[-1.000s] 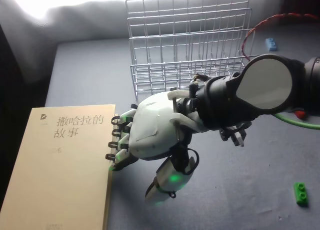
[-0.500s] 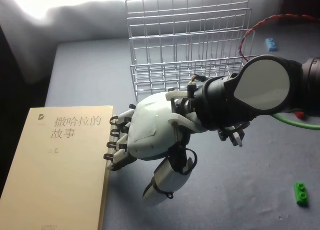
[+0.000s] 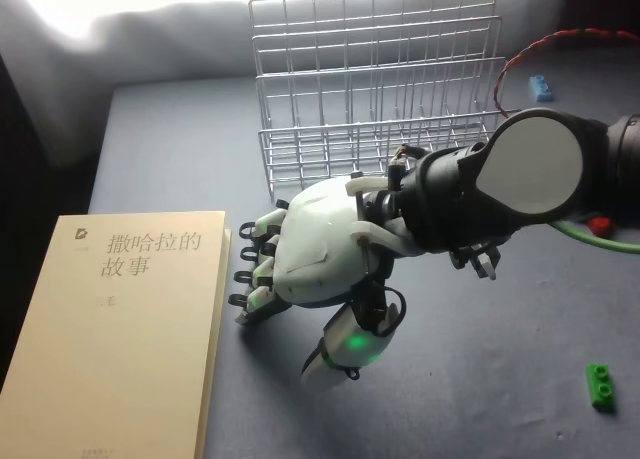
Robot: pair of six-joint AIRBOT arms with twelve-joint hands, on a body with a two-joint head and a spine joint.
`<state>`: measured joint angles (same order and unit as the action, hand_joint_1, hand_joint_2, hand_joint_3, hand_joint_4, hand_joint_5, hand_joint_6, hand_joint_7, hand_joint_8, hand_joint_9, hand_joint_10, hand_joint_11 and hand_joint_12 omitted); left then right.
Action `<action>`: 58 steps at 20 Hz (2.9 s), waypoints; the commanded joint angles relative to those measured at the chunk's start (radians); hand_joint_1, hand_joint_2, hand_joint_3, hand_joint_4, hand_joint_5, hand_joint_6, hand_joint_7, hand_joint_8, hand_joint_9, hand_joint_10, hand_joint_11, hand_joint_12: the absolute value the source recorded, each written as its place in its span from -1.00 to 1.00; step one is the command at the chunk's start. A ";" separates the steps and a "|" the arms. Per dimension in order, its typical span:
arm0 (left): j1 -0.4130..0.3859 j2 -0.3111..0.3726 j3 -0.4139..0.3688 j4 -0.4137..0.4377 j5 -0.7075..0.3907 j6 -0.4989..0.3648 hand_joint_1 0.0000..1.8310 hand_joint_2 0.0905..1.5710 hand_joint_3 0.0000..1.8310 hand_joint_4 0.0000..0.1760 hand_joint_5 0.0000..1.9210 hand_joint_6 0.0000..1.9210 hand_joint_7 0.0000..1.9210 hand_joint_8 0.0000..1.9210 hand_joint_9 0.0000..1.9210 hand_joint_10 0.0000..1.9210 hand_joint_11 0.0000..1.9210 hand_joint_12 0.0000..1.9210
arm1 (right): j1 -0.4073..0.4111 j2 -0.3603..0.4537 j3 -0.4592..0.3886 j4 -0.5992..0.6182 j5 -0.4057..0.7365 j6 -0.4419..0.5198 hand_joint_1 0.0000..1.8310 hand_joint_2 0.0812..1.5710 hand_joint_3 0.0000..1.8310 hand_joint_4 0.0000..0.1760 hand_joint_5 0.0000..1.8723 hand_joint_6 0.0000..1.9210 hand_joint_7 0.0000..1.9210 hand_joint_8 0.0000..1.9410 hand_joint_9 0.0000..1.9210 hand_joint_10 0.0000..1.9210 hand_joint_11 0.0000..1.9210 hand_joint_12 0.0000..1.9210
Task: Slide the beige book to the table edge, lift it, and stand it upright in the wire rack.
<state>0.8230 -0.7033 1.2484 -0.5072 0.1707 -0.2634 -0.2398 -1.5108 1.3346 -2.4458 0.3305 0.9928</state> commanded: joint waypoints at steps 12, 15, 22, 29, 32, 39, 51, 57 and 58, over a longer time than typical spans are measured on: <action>-0.038 -0.080 0.113 -0.001 0.015 -0.032 0.08 0.33 -1.00 -1.00 -0.78 -0.99 -0.85 -0.99 -0.86 -0.99 -1.00 -0.62 | 0.005 -0.053 0.012 0.020 -0.127 -0.006 -0.82 0.48 -1.00 -1.00 -0.72 -1.00 -0.71 -1.00 -0.71 -1.00 -1.00 -0.23; -0.038 -0.083 0.125 -0.001 0.015 -0.041 0.08 0.34 -1.00 -1.00 -0.76 -0.99 -0.86 -1.00 -0.86 -1.00 -1.00 -0.61 | 0.005 -0.061 0.012 0.020 -0.128 -0.006 -0.83 0.48 -1.00 -1.00 -0.72 -1.00 -0.71 -1.00 -0.71 -1.00 -1.00 -0.22; -0.032 -0.095 0.143 0.000 -0.010 -0.056 0.01 0.36 -1.00 -1.00 -0.75 -0.99 -0.88 -1.00 -0.89 -1.00 -1.00 -0.63 | 0.001 -0.074 0.015 0.020 -0.134 -0.010 -0.86 0.48 -1.00 -1.00 -0.70 -1.00 -0.68 -0.99 -0.69 -1.00 -1.00 -0.17; -0.032 -0.090 0.132 -0.001 -0.045 -0.106 0.06 0.33 -1.00 -1.00 -0.80 -1.00 -0.90 -1.00 -0.89 -1.00 -1.00 -0.66 | -0.002 -0.068 0.014 0.020 -0.127 -0.003 -0.83 0.47 -1.00 -1.00 -0.69 -1.00 -0.67 -1.00 -0.68 -1.00 -1.00 -0.15; -0.032 -0.099 0.138 -0.001 -0.055 -0.106 0.08 0.30 -1.00 -1.00 -0.80 -1.00 -0.89 -1.00 -0.88 -1.00 -1.00 -0.65 | -0.006 -0.058 0.013 0.020 -0.136 -0.005 -0.83 0.48 -1.00 -1.00 -0.70 -1.00 -0.68 -1.00 -0.68 -1.00 -1.00 -0.15; -0.033 -0.140 0.148 0.000 -0.059 -0.076 0.07 0.29 -1.00 -1.00 -0.78 -1.00 -0.83 -1.00 -0.84 -1.00 -1.00 -0.52 | 0.000 -0.082 0.013 0.020 -0.165 -0.006 -0.84 0.48 -1.00 -1.00 -0.73 -1.00 -0.72 -1.00 -0.72 -1.00 -1.00 -0.23; -0.031 -0.201 0.179 0.014 -0.058 -0.052 0.09 0.30 -1.00 -1.00 -0.78 -1.00 -0.83 -0.99 -0.84 -1.00 -1.00 -0.55 | -0.016 0.198 -0.117 0.018 -0.120 -0.017 -0.84 0.47 -1.00 -1.00 -0.72 -1.00 -0.70 -1.00 -0.71 -1.00 -1.00 -0.21; -0.031 -0.231 0.191 0.028 -0.057 -0.047 0.16 0.26 -1.00 -1.00 -0.76 -0.99 -0.81 -1.00 -0.81 -0.99 -1.00 -0.49 | 0.031 0.421 -0.232 0.019 -0.183 -0.020 -0.81 0.47 -1.00 -1.00 -0.70 -1.00 -0.68 -1.00 -0.70 -0.99 -1.00 -0.20; -0.031 -0.235 0.192 0.032 -0.057 -0.046 0.17 0.26 -1.00 -1.00 -0.73 -0.98 -0.79 -0.99 -0.80 -0.99 -1.00 -0.49 | 0.049 0.464 -0.254 0.019 -0.183 -0.020 -0.82 0.46 -1.00 -1.00 -0.70 -1.00 -0.69 -1.00 -0.71 -1.00 -1.00 -0.19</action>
<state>0.7925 -0.9398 1.4334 -0.4717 0.1650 -0.3084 -0.2016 -1.0534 1.0817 -2.4359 0.2234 0.9745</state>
